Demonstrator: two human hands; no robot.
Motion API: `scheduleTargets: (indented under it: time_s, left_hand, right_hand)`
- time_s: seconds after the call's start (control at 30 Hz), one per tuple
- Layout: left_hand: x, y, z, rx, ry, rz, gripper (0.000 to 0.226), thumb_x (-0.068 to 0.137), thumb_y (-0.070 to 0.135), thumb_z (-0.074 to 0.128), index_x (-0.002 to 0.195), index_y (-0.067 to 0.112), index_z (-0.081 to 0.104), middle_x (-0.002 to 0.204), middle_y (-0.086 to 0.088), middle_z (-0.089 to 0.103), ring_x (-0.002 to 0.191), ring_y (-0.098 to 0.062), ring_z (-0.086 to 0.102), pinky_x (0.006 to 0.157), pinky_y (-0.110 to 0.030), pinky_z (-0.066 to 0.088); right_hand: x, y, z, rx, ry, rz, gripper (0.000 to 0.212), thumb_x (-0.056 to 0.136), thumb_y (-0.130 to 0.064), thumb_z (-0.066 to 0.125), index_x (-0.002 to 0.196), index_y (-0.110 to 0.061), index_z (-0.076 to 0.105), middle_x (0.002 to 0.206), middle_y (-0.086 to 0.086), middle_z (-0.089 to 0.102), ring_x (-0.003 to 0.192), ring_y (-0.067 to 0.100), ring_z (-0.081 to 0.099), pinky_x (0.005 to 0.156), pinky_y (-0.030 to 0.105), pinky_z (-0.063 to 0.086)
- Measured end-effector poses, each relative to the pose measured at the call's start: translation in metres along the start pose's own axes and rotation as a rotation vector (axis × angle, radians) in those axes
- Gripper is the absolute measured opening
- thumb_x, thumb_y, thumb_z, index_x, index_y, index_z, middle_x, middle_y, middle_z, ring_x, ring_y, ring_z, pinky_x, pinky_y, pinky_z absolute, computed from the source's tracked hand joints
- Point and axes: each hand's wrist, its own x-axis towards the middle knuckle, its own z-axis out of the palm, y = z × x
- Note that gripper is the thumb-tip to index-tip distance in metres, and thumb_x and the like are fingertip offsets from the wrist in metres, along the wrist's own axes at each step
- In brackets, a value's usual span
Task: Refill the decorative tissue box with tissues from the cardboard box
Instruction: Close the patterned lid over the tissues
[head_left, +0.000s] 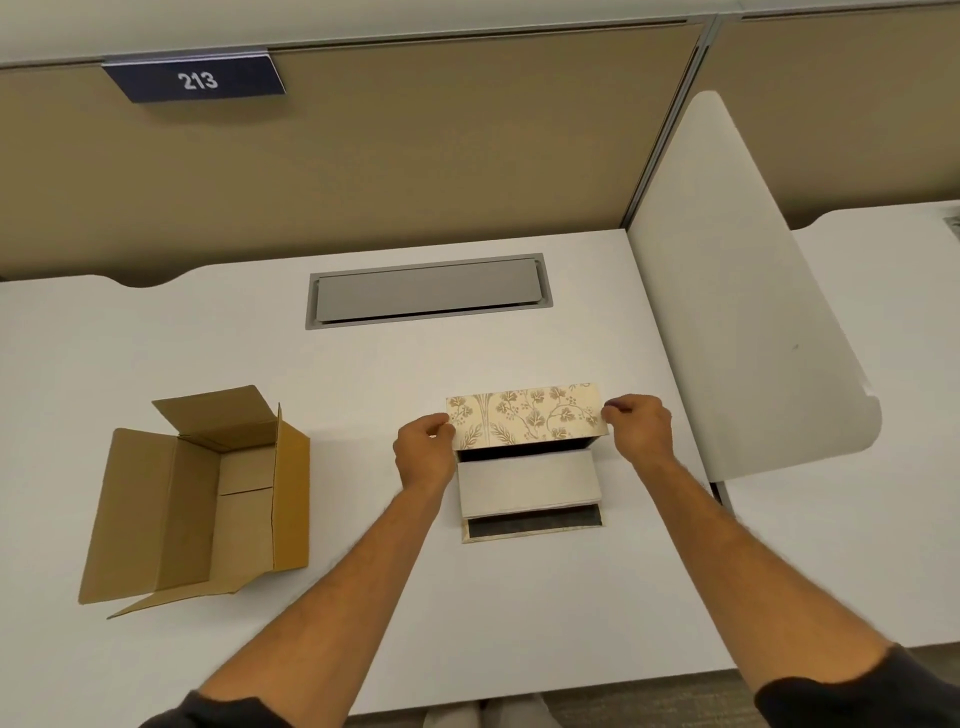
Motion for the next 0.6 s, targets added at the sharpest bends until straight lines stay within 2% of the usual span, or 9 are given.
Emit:
scheduleTargets:
  time_s: [0.17,0.23,0.37,0.47,0.6]
  left_hand:
    - [0.005,-0.007,-0.003,0.027,-0.01,0.025,0.021,0.089,-0.001,0.064,0.104,0.011,0.073,0.106,-0.01,0.073,0.093,-0.024,0.068,0.06,-0.019,0.047]
    - [0.003,-0.006,-0.005,0.037,-0.028,0.031,0.021,0.088,-0.003,0.065,0.101,0.012,0.069,0.097,-0.01,0.072,0.092,-0.026,0.07,0.055,-0.019,0.045]
    - [-0.007,-0.01,-0.009,0.027,-0.068,0.043,0.028,0.088,-0.005,0.062,0.103,0.017,0.056,0.094,-0.009,0.069,0.093,-0.025,0.069,0.056,-0.022,0.052]
    - [-0.016,-0.018,-0.013,0.045,-0.093,0.052,0.03,0.089,-0.005,0.062,0.104,0.02,0.054,0.094,-0.01,0.069,0.093,-0.023,0.069,0.051,-0.016,0.05]
    - [-0.025,-0.034,-0.02,0.037,-0.137,0.0,0.036,0.086,-0.004,0.066,0.11,0.02,0.055,0.091,-0.01,0.07,0.091,-0.024,0.071,0.057,-0.023,0.05]
  right_hand:
    - [-0.005,0.01,0.006,-0.018,-0.013,0.026,0.024,0.092,-0.009,0.067,0.114,0.001,0.072,0.119,0.02,0.071,0.102,0.033,0.067,0.081,0.032,0.053]
    - [-0.005,0.013,0.005,-0.033,-0.025,0.017,0.025,0.092,-0.01,0.067,0.114,0.001,0.072,0.119,0.02,0.071,0.102,0.033,0.068,0.081,0.033,0.054]
    - [-0.008,0.019,-0.001,-0.078,-0.064,0.013,0.023,0.092,-0.012,0.068,0.112,-0.001,0.073,0.116,0.019,0.072,0.096,0.028,0.067,0.079,0.033,0.053]
    - [-0.015,0.028,-0.01,-0.122,-0.141,-0.01,0.023,0.09,-0.012,0.068,0.11,-0.002,0.073,0.113,0.017,0.073,0.094,0.025,0.065,0.08,0.032,0.051]
    - [-0.027,0.046,-0.02,-0.17,-0.236,-0.037,0.021,0.088,-0.014,0.071,0.107,-0.005,0.073,0.108,0.013,0.074,0.093,0.024,0.068,0.082,0.033,0.054]
